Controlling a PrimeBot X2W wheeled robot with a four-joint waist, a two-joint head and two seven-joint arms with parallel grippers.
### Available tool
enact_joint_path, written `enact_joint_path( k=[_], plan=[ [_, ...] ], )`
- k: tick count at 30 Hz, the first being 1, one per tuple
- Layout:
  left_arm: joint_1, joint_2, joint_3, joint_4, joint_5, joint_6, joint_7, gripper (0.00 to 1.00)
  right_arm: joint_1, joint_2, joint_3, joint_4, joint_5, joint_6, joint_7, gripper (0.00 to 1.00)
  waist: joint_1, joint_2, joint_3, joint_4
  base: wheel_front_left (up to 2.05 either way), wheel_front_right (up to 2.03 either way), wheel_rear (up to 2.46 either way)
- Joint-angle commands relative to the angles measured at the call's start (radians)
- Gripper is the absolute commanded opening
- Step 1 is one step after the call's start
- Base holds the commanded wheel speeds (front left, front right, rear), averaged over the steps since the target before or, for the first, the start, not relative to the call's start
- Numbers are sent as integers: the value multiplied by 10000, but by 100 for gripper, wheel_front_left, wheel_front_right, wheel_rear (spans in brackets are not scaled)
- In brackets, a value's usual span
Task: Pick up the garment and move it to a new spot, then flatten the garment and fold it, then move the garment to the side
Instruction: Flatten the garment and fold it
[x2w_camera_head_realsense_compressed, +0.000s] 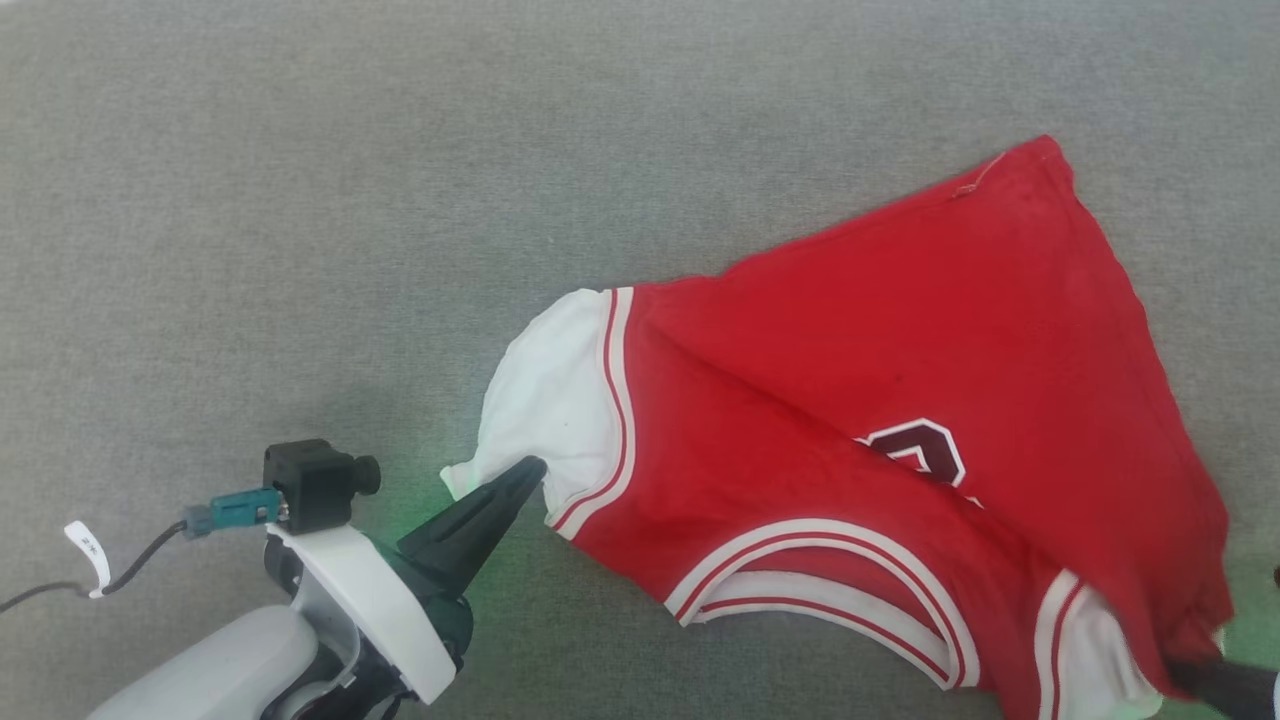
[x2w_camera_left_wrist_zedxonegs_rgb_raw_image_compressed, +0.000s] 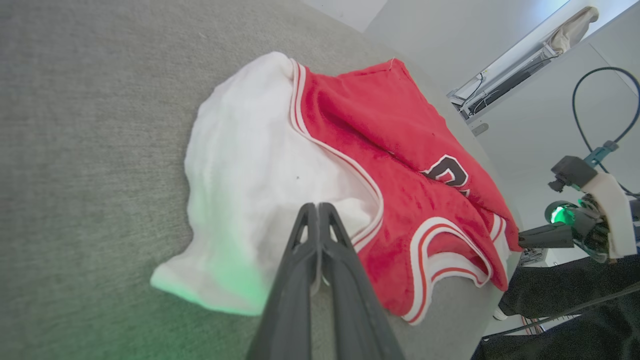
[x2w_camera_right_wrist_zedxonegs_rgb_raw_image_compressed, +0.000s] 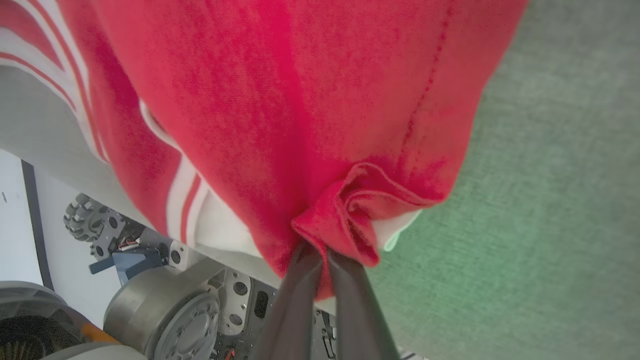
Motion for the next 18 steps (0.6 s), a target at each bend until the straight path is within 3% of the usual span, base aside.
enact_joint_path(
  k=[1, 6, 13, 18],
  plan=[
    [103, 57, 4, 9, 14, 20, -3, 0, 6, 315, -371, -187, -388, 4, -219, 97, 0, 1, -6, -65, 0, 0, 0],
    [196, 121, 32, -23, -12, 20, -3, 0, 259, 697, -1155, -958, -641, 4, -304, 100, 0, 1, -62, -120, 0, 0, 0],
    [226, -149, 57, -241, 160, 20, -3, 0, 1317, 726, -4159, -2574, -555, 4, 324, 100, 0, 1, -58, 205, 0, 0, 0],
    [-63, -405, -68, -310, 290, 20, -4, 0, 297, 499, -5594, -2903, -440, 4, 1138, 100, 0, 1, 256, 539, 0, 0, 0]
  ],
)
